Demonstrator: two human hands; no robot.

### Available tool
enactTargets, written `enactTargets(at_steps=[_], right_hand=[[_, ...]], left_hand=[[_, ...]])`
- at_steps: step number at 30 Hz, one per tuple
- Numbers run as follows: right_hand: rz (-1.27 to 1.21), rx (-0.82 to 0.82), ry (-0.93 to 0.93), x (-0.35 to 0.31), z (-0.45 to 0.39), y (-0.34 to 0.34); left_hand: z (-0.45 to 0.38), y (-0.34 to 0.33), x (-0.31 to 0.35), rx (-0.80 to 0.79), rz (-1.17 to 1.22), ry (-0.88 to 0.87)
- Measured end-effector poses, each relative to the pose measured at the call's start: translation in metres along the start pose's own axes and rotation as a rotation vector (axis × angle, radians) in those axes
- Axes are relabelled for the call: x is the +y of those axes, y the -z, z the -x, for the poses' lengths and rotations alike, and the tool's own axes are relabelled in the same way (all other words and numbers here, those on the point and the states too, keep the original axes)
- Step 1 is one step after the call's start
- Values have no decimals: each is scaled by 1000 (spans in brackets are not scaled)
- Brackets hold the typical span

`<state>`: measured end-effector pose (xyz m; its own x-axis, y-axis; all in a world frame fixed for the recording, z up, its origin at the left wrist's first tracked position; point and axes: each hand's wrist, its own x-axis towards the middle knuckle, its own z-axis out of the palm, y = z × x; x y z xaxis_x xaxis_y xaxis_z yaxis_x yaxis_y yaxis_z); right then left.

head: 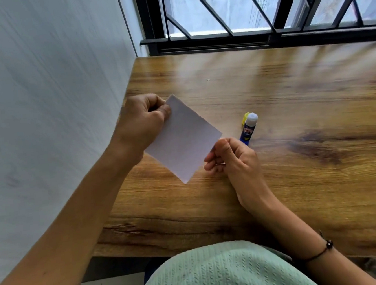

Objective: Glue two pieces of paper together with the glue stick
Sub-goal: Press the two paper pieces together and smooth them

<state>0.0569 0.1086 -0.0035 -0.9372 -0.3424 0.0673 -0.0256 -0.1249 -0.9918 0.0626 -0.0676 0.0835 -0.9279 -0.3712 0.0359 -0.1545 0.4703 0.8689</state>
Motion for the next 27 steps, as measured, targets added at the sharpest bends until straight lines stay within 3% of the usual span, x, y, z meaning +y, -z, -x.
enactTargets(at_steps=[5,9,11,13,17,27], right_hand=[[-142,-11,-9,-14,-6,-8],[115,56,36,-18,-9,-7],[263,98,68,-20,-10,-6],[391,94,108,-23,-12,-5],[605,38,200,-32,-16,-6],[745,-44,347,-56,-14,-3]], left_hand=[[9,-10,-12,44,60,71],[16,-14,-15,23,41,78],[21,-15,-12,79,-136,-39],[23,-15,-6,126,-333,-269],[26,-22,6,-104,-510,-541],[26,-23,21,-144,-433,-569]])
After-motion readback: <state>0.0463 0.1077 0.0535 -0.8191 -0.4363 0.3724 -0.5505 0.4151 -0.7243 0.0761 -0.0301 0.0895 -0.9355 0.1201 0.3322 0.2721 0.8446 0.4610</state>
